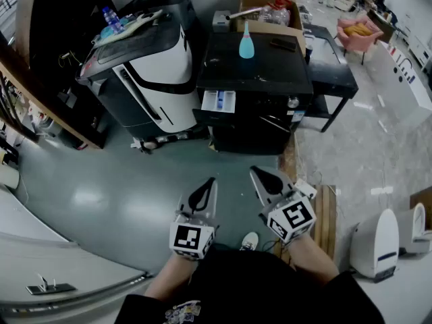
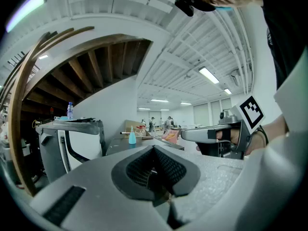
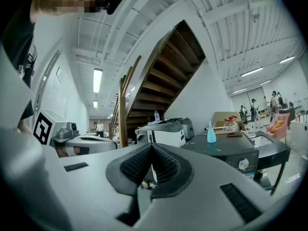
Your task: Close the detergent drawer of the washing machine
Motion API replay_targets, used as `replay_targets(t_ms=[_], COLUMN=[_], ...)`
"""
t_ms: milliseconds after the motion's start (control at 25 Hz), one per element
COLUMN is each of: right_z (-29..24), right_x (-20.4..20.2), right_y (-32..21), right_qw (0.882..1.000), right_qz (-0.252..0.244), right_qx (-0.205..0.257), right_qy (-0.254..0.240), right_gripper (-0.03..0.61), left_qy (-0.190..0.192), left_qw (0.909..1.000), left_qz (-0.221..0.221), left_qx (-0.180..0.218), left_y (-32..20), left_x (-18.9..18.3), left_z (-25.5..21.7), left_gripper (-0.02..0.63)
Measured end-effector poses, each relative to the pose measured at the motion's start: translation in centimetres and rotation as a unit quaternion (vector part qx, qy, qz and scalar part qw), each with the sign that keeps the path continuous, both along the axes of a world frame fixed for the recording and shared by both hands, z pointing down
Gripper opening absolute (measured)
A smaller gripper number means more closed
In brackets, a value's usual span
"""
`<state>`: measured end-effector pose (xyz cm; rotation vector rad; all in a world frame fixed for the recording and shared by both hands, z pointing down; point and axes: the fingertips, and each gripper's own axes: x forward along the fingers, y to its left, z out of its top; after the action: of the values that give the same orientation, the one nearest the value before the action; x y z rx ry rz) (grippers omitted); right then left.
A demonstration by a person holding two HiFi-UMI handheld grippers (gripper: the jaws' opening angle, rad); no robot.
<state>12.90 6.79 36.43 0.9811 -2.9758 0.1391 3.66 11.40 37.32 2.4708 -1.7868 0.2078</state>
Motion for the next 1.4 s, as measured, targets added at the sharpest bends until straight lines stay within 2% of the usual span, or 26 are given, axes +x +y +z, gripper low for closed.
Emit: replay_targets(t_ms=[560, 760, 1000, 1400], right_z=[0.0, -0.1, -0.1, -0.9], right_x=[1.4, 2.4, 3.2, 2.5], right_y=[-0.4, -0.3, -0.7, -2.3], right_qw=[1.0, 1.0, 1.0, 0.999], right_qz=[-0.015, -0.019, -0.023, -0.016], right_qx=[-0.001, -0.002, -0.005, 0.002], right_qy=[-0.011, -0.014, -0.02, -0.029], right_gripper=[-0.002, -0.002, 0.0, 0.0], left_qy=[0.007, 0.009, 0.006, 0.001], left_qw=[1.0, 0.9998, 1.0, 0.9999], left_qz=[0.005, 0.009, 0.006, 0.003], left_qx=[0.0, 0.014, 0.0, 0.01], left_y=[-0.8, -0.8, -0.7, -2.5], left_x=[1.7, 2.9, 3.7, 2.4], left_z=[0.0, -0.5, -0.4, -1.2], left_gripper=[0.003, 0.003, 0.003, 0.003])
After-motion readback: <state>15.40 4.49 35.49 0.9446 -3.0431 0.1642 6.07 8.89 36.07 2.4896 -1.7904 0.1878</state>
